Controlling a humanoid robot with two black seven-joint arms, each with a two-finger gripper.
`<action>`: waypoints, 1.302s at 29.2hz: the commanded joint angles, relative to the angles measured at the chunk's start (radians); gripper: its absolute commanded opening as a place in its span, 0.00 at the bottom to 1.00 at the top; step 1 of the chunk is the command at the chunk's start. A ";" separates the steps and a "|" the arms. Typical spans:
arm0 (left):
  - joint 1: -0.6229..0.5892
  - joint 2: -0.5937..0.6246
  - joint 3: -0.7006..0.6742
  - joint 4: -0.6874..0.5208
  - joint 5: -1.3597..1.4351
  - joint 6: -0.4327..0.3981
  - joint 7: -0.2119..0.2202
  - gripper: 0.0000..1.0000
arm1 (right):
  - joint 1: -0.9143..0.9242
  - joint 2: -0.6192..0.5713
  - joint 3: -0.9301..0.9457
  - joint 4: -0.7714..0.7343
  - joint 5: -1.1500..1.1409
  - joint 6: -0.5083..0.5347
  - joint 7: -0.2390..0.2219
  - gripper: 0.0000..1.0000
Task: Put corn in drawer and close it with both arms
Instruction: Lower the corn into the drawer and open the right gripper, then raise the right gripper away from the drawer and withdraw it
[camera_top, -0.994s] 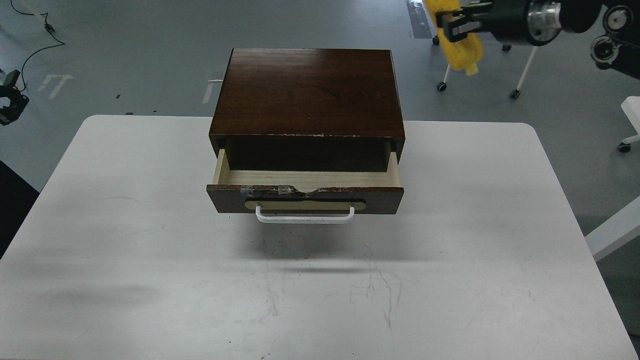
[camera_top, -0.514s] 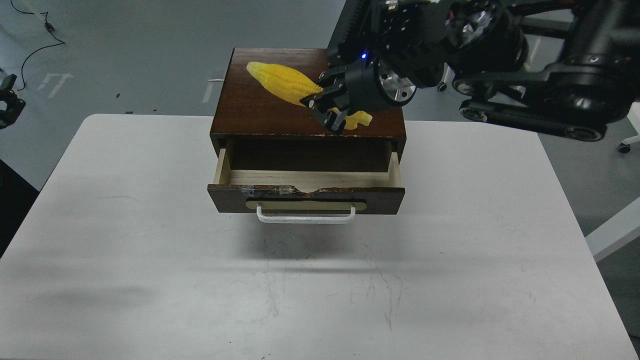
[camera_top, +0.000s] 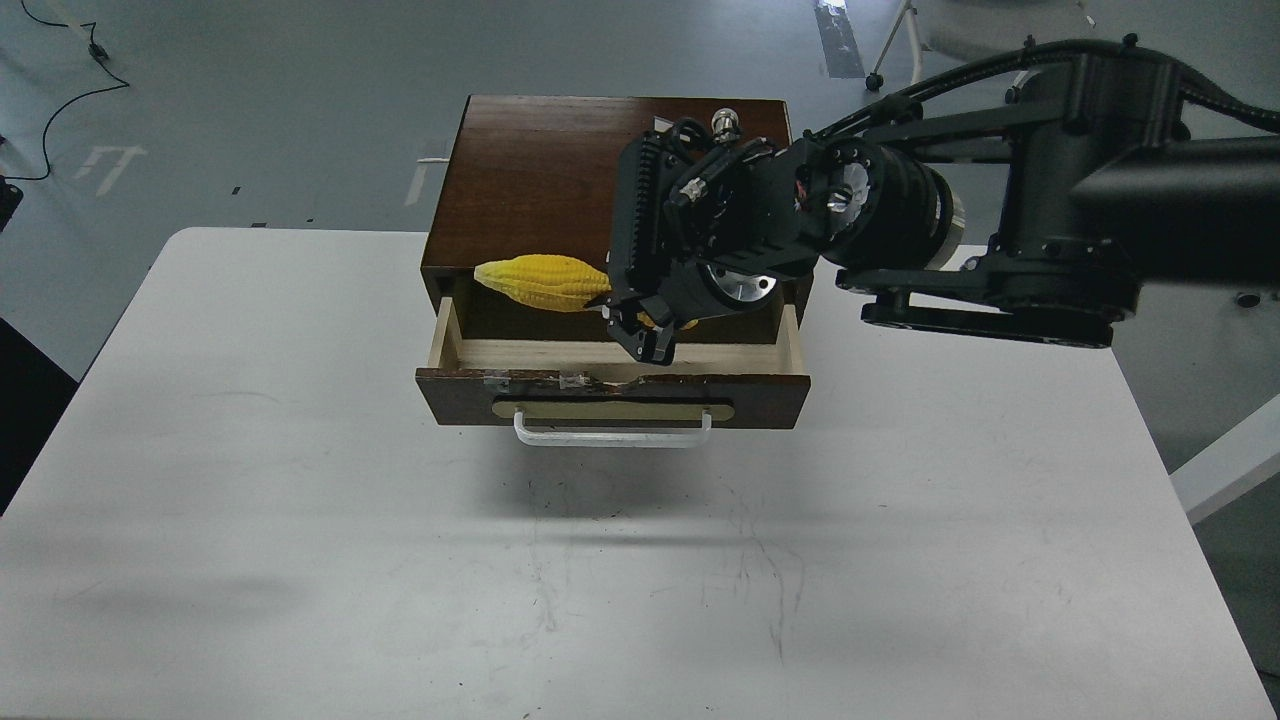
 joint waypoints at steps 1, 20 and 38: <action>0.002 0.003 0.002 0.001 0.000 0.000 -0.001 0.98 | -0.011 0.000 0.002 0.000 0.010 0.000 0.000 0.49; -0.006 0.065 0.006 -0.001 0.002 0.000 0.003 0.82 | -0.008 -0.081 0.162 -0.042 0.155 -0.003 0.042 0.79; -0.234 0.069 0.011 -0.166 0.480 0.000 0.002 0.52 | -0.198 -0.333 0.486 -0.397 1.121 -0.011 0.042 0.98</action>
